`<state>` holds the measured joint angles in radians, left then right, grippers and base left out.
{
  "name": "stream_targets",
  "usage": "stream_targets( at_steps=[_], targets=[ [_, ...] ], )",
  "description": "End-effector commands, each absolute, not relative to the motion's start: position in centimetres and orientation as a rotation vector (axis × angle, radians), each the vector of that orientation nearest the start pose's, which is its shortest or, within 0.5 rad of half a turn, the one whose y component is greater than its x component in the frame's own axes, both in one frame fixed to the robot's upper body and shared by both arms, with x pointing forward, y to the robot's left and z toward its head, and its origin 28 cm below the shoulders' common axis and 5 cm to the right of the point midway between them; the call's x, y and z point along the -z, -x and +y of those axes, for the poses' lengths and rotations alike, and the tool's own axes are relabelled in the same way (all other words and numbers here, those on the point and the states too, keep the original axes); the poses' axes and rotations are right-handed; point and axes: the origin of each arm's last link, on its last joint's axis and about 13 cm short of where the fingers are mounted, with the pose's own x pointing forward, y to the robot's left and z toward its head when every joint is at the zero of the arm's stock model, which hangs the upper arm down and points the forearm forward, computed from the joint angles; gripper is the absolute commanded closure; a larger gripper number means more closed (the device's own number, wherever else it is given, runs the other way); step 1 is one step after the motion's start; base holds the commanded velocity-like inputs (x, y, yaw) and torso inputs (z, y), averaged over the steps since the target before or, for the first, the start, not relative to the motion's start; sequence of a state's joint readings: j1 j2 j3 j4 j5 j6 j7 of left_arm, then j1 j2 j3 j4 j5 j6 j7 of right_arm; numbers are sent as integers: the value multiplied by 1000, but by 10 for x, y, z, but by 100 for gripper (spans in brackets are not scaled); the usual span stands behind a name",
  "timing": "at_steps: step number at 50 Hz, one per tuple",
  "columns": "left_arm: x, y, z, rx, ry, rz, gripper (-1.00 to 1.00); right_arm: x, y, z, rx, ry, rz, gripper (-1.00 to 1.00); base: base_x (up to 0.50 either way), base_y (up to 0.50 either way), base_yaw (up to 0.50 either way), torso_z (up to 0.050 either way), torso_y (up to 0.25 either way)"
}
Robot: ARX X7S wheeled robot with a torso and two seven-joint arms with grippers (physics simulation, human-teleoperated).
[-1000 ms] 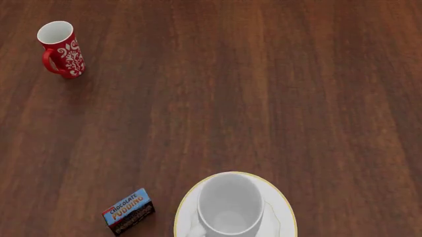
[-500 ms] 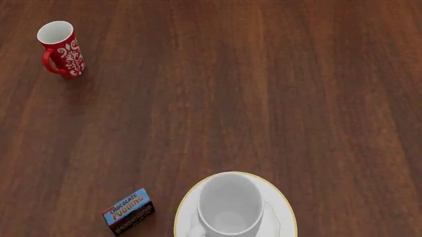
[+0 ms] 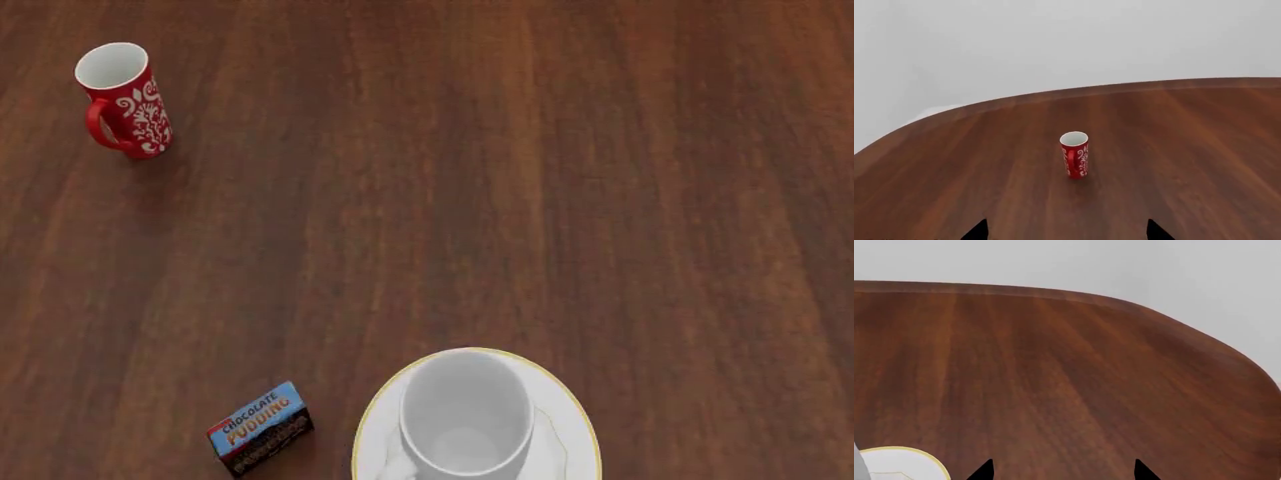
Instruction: Put the white mug on the plate.
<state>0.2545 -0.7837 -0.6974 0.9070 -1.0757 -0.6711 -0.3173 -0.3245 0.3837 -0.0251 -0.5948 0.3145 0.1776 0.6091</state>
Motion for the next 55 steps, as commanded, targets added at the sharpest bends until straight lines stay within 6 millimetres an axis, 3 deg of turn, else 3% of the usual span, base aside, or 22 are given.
stream_targets(
  at_steps=[1, 22, 55],
  targets=[
    [-186, -116, 322, -15, -88, -134, -100, -76, -137, -141, 385, 27, -63, -100, 0, 0, 0, 0, 0],
    [-171, -97, 318, 22, -101, -119, -100, -81, -135, -139, 382, 51, -52, -100, 0, 0, 0, 0, 0],
    [-167, -92, 323, 23, -153, -96, -100, -103, -94, -151, 344, 290, 51, -100, 0, 0, 0, 0, 0]
  ],
)
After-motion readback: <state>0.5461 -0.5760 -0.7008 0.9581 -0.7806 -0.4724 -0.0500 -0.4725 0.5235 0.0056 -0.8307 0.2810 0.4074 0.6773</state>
